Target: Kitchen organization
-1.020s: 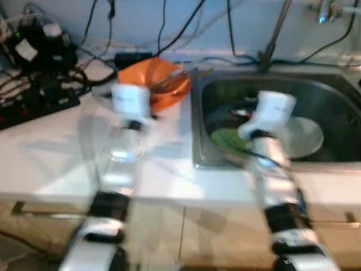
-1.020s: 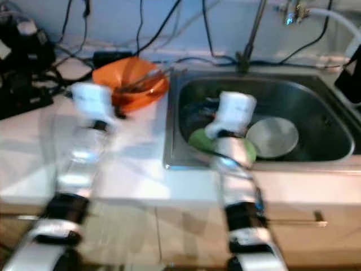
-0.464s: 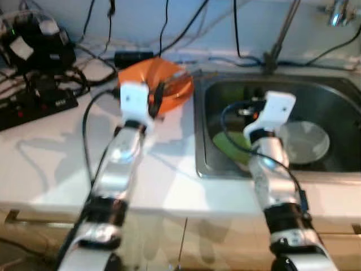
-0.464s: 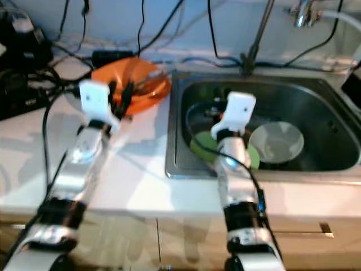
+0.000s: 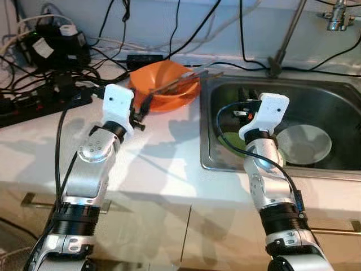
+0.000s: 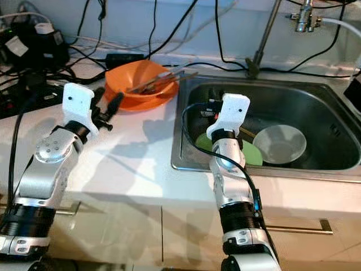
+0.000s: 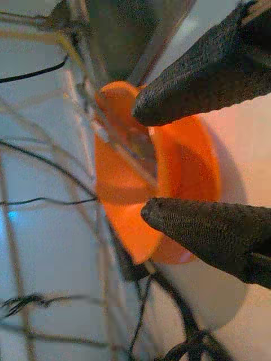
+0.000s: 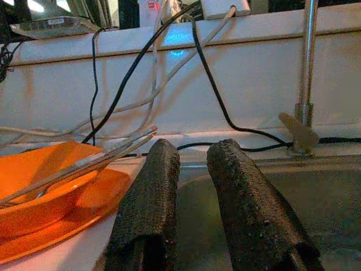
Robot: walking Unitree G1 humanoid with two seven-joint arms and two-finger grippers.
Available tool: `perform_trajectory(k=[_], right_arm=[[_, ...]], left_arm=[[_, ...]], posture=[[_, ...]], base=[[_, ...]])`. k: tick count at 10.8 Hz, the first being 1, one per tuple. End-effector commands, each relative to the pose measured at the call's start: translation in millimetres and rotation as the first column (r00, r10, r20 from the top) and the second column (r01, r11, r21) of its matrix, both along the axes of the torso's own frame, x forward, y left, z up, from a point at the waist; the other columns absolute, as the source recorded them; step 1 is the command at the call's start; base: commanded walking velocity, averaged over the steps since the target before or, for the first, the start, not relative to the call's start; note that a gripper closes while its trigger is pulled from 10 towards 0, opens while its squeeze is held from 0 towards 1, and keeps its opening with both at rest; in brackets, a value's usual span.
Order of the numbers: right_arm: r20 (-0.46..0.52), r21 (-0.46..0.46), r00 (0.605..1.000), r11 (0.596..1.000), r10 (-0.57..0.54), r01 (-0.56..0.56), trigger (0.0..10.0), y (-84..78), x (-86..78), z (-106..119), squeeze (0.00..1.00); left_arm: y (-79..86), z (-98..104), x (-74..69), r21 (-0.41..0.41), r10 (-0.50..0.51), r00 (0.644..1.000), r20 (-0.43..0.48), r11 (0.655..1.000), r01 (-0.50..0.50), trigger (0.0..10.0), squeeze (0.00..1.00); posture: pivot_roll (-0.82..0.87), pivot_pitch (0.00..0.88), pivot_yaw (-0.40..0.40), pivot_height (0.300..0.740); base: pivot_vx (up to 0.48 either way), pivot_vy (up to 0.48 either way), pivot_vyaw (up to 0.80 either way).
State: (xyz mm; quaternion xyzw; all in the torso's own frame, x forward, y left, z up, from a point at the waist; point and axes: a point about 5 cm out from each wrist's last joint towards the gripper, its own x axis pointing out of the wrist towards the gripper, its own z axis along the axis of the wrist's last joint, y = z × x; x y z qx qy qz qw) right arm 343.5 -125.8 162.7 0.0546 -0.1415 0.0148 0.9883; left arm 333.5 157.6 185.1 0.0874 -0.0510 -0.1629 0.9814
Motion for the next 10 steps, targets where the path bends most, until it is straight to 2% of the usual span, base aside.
perform_trajectory(k=[1,2,3,4,5,6,8,10], right_arm=[[-0.007,0.005,1.000,1.000,-0.005,0.005,10.0,-0.9,0.2,-1.1,0.00],[-0.007,0.006,1.000,1.000,-0.004,0.004,10.0,-0.2,0.6,-0.8,0.00],[-0.006,0.007,1.000,1.000,-0.003,0.003,10.0,0.0,0.8,-0.6,0.00],[-0.006,0.010,1.000,1.000,-0.005,0.005,10.0,0.6,0.8,-0.9,0.00],[-0.006,0.014,1.000,1.000,-0.003,0.003,10.0,2.5,0.8,-1.3,0.00],[-0.005,0.017,1.000,1.000,-0.002,0.002,10.0,4.1,1.0,-1.3,0.00],[-0.003,0.018,1.000,1.000,-0.008,0.008,10.0,2.0,0.4,-1.1,0.00],[-0.002,0.017,1.000,1.000,-0.017,0.017,10.0,-0.8,0.5,-1.2,0.00]], left_arm=[[-5.3,2.2,0.4,0.005,-0.036,0.999,-0.036,0.999,0.036,10.0,1.00],[-7.9,0.3,3.3,0.024,-0.046,0.994,-0.099,0.999,0.049,10.0,1.00],[-9.7,-1.0,9.3,0.030,-0.051,0.985,-0.164,0.998,0.056,10.0,0.09],[-11.2,0.5,19.0,0.034,-0.046,0.976,-0.211,0.998,0.054,10.0,0.00],[-16.6,2.2,32.6,0.060,-0.055,0.967,-0.250,0.996,0.072,10.0,0.00],[-19.8,5.2,41.0,0.071,-0.055,0.966,-0.252,0.995,0.075,10.0,0.00],[-19.2,6.4,54.1,0.096,-0.004,0.948,-0.318,0.995,0.037,10.0,0.00],[-20.4,9.4,62.8,0.104,0.004,0.939,-0.344,0.994,0.033,10.0,0.00]], posture=[[0.05,0.019,-0.015,0.740],[0.05,0.021,-0.010,0.740],[0.05,0.020,-0.004,0.740],[0.05,0.016,0.004,0.740],[0.05,0.013,0.012,0.740],[0.05,0.012,0.019,0.740],[0.04,0.011,0.029,0.740],[0.03,0.010,0.033,0.740]], base=[[0.000,0.000,0.00],[0.000,0.000,0.00],[0.000,0.000,0.00],[0.000,0.000,0.00],[0.000,0.000,0.00],[0.000,0.000,0.00],[0.000,0.000,0.00],[0.000,0.000,0.00]])
